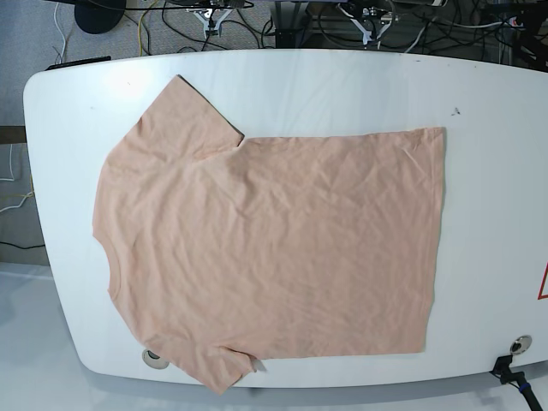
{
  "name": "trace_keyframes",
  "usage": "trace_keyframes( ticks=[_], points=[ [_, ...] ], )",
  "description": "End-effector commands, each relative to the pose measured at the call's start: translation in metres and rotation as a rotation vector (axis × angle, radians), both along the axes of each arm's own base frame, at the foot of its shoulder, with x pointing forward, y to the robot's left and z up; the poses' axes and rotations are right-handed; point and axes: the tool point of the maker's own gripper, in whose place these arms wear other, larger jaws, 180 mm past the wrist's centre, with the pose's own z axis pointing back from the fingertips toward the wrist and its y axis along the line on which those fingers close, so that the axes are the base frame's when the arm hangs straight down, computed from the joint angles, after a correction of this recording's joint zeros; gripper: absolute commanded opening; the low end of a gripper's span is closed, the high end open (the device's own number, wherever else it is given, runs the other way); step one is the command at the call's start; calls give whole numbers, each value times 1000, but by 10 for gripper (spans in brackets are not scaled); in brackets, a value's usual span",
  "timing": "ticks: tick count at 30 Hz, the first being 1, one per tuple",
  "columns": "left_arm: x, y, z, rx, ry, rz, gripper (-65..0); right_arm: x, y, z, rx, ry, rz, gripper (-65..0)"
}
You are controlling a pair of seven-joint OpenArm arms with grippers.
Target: Fold the T-shirt properly
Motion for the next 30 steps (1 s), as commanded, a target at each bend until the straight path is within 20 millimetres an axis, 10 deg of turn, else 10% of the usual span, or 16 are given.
trace_keyframes(
  ticks=[1, 30],
  points=[
    [3, -3, 0, -4, -26, 10, -650, 3, -2, 0, -1, -6, 0, -650],
    [0, 1, 0, -1, -30, 25, -650, -3, -4, 0, -7, 8, -7, -650]
  ],
)
